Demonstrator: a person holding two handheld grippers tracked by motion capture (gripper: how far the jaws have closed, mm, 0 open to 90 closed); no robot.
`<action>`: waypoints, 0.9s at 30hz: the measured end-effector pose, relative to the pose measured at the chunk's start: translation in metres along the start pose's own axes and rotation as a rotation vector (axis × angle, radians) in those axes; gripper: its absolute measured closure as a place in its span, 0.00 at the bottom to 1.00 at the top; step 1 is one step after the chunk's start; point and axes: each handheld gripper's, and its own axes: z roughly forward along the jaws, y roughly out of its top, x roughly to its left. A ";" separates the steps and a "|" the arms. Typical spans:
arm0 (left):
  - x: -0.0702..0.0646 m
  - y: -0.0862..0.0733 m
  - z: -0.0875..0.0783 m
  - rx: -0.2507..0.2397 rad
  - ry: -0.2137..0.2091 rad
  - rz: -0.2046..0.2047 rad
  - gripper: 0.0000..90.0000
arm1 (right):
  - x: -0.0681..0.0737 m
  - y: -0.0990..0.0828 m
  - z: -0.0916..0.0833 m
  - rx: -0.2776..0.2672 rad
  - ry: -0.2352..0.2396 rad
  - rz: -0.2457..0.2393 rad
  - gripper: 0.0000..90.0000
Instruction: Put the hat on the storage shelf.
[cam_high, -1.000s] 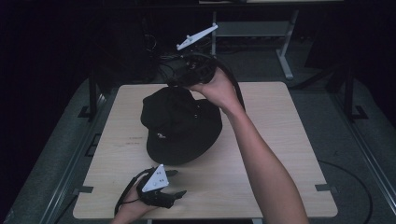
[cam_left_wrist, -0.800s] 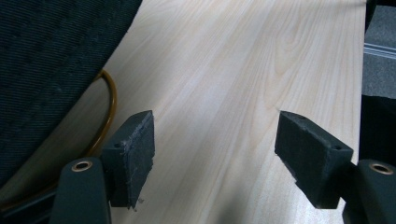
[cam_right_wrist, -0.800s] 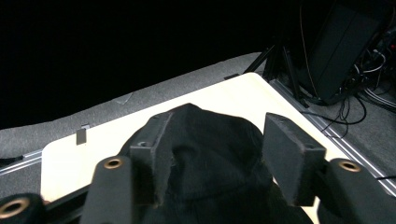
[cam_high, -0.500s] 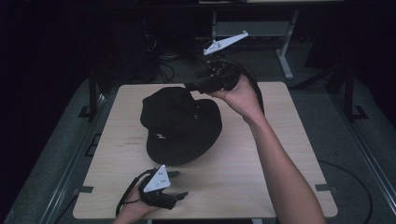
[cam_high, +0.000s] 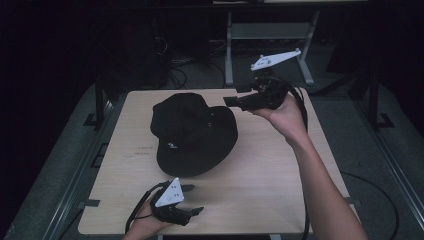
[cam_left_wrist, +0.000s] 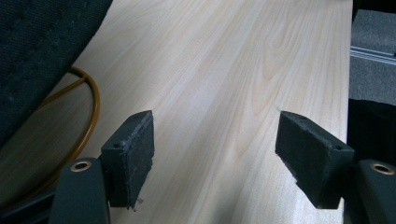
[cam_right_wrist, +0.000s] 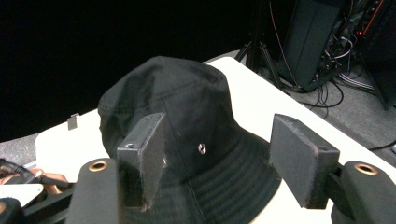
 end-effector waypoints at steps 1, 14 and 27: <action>0.000 0.001 0.001 0.001 -0.004 -0.002 0.31 | -0.001 -0.003 -0.003 -0.004 -0.004 0.002 0.39; -0.001 0.000 0.003 0.004 -0.006 0.004 0.30 | -0.015 -0.047 -0.034 -0.021 -0.033 0.065 0.38; -0.002 0.000 0.006 0.001 -0.004 0.009 0.30 | -0.029 -0.095 -0.054 -0.031 -0.064 0.137 0.35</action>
